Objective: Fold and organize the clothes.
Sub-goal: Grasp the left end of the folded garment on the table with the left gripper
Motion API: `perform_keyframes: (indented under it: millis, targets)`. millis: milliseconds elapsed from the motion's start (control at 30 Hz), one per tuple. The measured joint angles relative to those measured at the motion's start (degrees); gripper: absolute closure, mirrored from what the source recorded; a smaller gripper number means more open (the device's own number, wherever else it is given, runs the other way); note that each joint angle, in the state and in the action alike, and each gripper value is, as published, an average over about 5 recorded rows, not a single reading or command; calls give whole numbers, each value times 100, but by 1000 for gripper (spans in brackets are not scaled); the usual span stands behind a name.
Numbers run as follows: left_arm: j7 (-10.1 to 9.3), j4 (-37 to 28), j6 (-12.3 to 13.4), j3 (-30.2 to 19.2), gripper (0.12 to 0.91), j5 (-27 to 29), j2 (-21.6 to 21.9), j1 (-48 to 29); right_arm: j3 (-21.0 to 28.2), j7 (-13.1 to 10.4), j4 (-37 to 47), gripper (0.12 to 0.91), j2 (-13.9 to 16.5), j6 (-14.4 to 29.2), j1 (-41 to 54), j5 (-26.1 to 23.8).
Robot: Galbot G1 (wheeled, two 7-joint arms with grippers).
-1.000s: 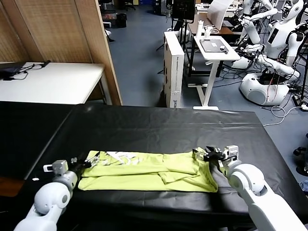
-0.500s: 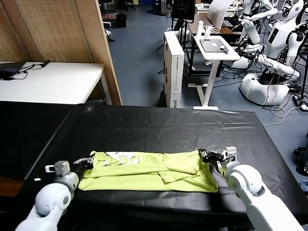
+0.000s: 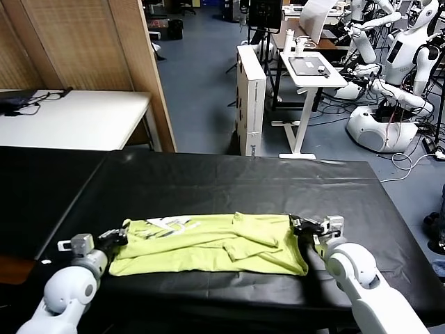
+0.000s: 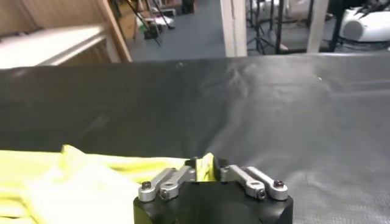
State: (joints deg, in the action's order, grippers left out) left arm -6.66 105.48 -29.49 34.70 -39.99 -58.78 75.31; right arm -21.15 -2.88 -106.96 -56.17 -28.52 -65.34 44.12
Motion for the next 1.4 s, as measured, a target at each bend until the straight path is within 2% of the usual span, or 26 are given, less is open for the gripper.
perform_keyframes:
  millis: [100,200,300,400,467,700,1067,1400]
  targets:
    - [-49,54,-276,110,361,-358,151,67,-132,108,-195,175,111,337,-195,61]
    - [-7,142,-578,269,200,-876,360,170,-312,219,-433,126,234,716,-444,105]
    - [165,245,-935,501,134,-1612,599,336,-523,269,-662,119,334,957,-714,146]
    - [396,338,-1183,775,125,-2176,792,523,-734,275,-851,119,373,1050,-975,168]
    - [539,380,-1248,921,124,-2310,859,624,-848,275,-943,118,374,1080,-1119,167]
    - [813,410,-1234,1107,123,-2006,830,822,-978,275,-1105,118,387,1102,-1290,163]
    - [870,645,-1218,1194,123,-1869,564,1150,-922,272,-1081,118,397,1099,-1229,163]
    - [874,654,-1197,1092,123,-1752,426,1129,-949,281,-1065,118,392,1103,-1236,162]
